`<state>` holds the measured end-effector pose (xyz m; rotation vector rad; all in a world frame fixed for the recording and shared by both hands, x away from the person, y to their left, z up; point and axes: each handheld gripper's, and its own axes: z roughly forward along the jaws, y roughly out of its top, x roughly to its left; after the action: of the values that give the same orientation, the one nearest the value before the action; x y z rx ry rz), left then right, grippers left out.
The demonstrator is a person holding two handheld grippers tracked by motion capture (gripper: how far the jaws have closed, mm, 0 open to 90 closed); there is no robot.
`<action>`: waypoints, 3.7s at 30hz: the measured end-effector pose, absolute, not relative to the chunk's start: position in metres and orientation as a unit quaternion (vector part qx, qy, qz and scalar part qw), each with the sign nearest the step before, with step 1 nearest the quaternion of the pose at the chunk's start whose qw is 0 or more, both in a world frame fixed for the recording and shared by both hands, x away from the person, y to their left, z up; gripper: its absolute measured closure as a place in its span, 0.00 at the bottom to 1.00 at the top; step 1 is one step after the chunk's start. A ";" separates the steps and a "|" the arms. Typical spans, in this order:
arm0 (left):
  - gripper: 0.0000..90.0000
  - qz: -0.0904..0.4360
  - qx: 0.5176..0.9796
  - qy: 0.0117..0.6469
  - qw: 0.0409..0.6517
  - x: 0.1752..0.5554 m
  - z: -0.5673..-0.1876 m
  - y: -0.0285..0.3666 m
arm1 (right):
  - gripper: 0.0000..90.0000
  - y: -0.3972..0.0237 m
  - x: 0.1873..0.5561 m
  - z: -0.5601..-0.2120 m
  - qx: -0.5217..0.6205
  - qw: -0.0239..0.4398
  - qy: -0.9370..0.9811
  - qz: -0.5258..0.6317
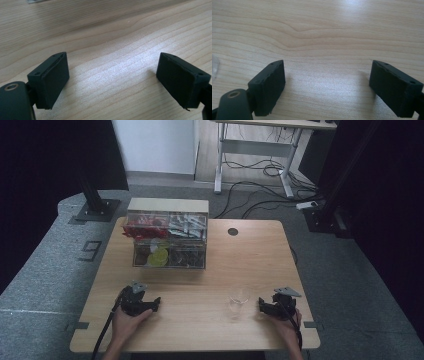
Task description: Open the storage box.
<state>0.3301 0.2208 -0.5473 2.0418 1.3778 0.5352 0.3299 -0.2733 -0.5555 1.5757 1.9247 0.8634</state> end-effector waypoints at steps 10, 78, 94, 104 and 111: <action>0.13 0.204 0.769 0.524 0.305 0.329 -0.547 0.221 | 0.15 -0.273 0.329 -0.555 0.582 0.252 0.706 0.317; 1.00 0.244 0.724 0.496 0.411 0.314 -0.475 0.236 | 0.17 -0.276 0.332 -0.555 0.594 0.258 0.694 0.313; 1.00 0.222 0.727 0.503 0.411 0.342 -0.472 0.238 | 0.17 -0.276 0.332 -0.555 0.595 0.259 0.694 0.313; 1.00 0.211 0.735 0.505 0.401 0.359 -0.476 0.239 | 0.17 -0.276 0.333 -0.555 0.595 0.259 0.694 0.311; 1.00 0.208 0.736 0.504 0.400 0.366 -0.477 0.238 | 0.17 -0.276 0.333 -0.555 0.595 0.259 0.694 0.312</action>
<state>0.3659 0.2382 -0.4771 1.8618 1.2760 0.5262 0.3332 -0.2763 -0.5553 1.6132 1.8804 0.8450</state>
